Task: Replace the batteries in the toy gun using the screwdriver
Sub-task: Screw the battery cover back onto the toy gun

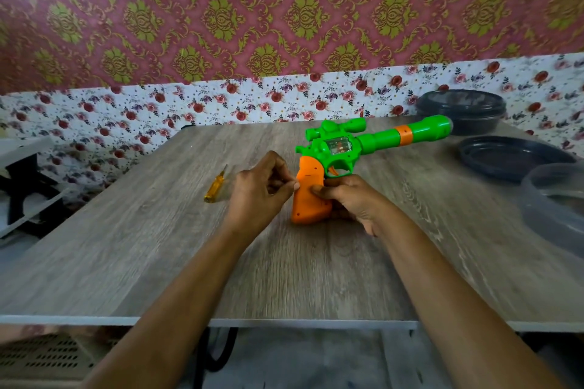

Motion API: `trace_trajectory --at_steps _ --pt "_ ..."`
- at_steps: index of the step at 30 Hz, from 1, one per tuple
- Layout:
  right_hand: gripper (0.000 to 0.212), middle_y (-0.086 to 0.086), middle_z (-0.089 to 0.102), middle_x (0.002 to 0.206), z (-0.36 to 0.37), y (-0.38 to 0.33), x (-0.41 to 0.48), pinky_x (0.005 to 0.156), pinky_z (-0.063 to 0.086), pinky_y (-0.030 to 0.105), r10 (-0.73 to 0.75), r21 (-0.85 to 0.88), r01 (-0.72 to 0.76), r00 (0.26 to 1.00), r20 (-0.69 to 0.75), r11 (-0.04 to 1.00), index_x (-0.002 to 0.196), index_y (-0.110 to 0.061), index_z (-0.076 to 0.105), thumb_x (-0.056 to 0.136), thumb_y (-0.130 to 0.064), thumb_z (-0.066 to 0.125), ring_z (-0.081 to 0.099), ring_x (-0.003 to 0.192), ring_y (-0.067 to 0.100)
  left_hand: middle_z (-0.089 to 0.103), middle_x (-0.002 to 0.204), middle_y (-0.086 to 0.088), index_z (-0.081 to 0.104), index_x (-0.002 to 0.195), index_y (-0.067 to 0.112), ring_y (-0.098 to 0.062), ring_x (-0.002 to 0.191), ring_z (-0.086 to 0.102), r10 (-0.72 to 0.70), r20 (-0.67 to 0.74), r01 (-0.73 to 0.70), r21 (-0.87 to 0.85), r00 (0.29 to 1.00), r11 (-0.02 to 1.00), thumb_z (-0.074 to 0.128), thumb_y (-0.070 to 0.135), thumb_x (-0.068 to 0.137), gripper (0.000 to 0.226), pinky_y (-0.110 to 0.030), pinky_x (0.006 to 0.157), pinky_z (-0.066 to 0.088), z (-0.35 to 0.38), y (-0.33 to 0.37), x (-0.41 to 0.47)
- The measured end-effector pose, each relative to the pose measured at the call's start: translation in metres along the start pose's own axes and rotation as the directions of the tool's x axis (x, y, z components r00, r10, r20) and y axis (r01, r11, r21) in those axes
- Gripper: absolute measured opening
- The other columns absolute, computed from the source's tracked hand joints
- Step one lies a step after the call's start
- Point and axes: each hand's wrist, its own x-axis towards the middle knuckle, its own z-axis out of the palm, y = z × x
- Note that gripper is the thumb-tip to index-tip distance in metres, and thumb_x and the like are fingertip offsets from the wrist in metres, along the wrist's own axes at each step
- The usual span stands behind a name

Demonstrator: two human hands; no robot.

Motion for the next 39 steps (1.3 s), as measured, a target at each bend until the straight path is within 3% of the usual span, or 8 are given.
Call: trace_trajectory --at_steps 6,9,14,16,21,25,34,39 --pt "0.008 -0.004 0.064 0.084 0.000 0.001 0.002 0.085 0.049 0.032 -0.007 -0.014 0.007 1.000 0.003 1.000 0.082 -0.019 0.064 0.086 -0.014 0.060 0.059 0.083 0.011 0.069 0.079 0.001 0.044 0.074 0.033 -0.010 0.078 0.068 0.010 0.007 -0.010 0.011 1.000 1.000 0.073 0.006 0.078 0.040 -0.034 0.072 0.058 0.001 -0.005 0.002" --pt "0.007 -0.003 0.064 0.084 -0.001 0.001 0.002 0.079 0.049 0.030 0.005 -0.017 -0.005 1.000 0.001 1.000 0.083 -0.019 0.065 0.086 -0.015 0.060 0.058 0.081 0.011 0.068 0.078 0.001 0.045 0.074 0.032 -0.010 0.076 0.068 0.036 0.020 -0.037 0.038 0.999 0.999 0.073 0.007 0.079 0.038 -0.032 0.070 0.058 0.001 -0.007 0.001" --pt "0.008 -0.003 0.063 0.081 0.000 0.000 0.001 0.074 0.050 0.025 0.004 -0.003 -0.004 1.000 -0.008 1.000 0.080 -0.019 0.063 0.086 -0.013 0.060 0.058 0.077 0.009 0.066 0.074 0.000 0.056 0.079 0.007 -0.009 0.073 0.064 0.103 0.043 -0.106 0.082 0.994 0.991 0.071 0.003 0.079 0.016 -0.024 0.066 0.055 0.002 -0.008 0.001" --pt "0.007 -0.002 0.064 0.082 0.000 0.000 0.002 0.073 0.050 0.025 0.004 0.009 -0.004 1.000 -0.005 1.000 0.081 -0.018 0.063 0.085 -0.013 0.060 0.059 0.077 0.010 0.066 0.073 -0.002 0.056 0.079 0.005 -0.010 0.072 0.063 0.132 0.049 -0.137 0.102 0.990 0.985 0.070 0.002 0.079 0.013 -0.025 0.066 0.055 0.002 -0.008 0.000" --pt "0.007 0.002 0.065 0.084 -0.001 0.000 0.003 0.078 0.051 0.032 0.022 0.035 -0.022 1.000 -0.007 0.999 0.091 -0.016 0.063 0.085 -0.013 0.060 0.060 0.078 0.014 0.069 0.076 -0.002 0.051 0.084 0.019 -0.013 0.071 0.068 0.209 0.098 -0.224 0.195 0.973 0.955 0.054 0.024 0.082 0.007 -0.037 0.063 0.057 0.002 -0.013 0.000" --pt "0.007 -0.011 0.069 0.060 -0.002 0.001 0.003 0.060 0.054 0.021 0.007 0.028 -0.007 1.000 0.012 1.000 0.080 -0.019 0.063 0.084 -0.014 0.061 0.063 0.060 0.001 0.069 0.075 -0.004 0.042 0.087 0.026 -0.022 0.065 0.067 0.240 0.118 -0.265 0.295 0.964 0.918 0.044 0.035 0.080 0.011 -0.043 0.055 0.054 0.004 -0.016 -0.001" --pt "0.010 -0.012 0.068 0.055 -0.004 0.001 0.003 0.054 0.053 0.018 0.028 0.033 -0.028 0.999 0.021 0.999 0.076 -0.017 0.064 0.085 -0.015 0.061 0.063 0.055 0.000 0.069 0.076 -0.001 0.043 0.087 0.026 -0.020 0.068 0.067 0.242 0.105 -0.261 0.259 0.965 0.930 0.046 0.034 0.079 0.011 -0.041 0.057 0.055 0.003 -0.013 -0.002" --pt "0.010 -0.012 0.067 0.054 -0.004 0.001 0.003 0.052 0.053 0.016 0.036 0.036 -0.037 0.999 0.026 0.999 0.076 -0.017 0.063 0.085 -0.014 0.060 0.062 0.052 -0.002 0.061 0.063 0.002 0.041 0.085 0.026 -0.017 0.049 0.057 0.329 0.124 -0.350 0.392 0.936 0.851 0.046 0.030 0.078 0.009 -0.029 0.043 0.045 0.002 -0.008 -0.002"
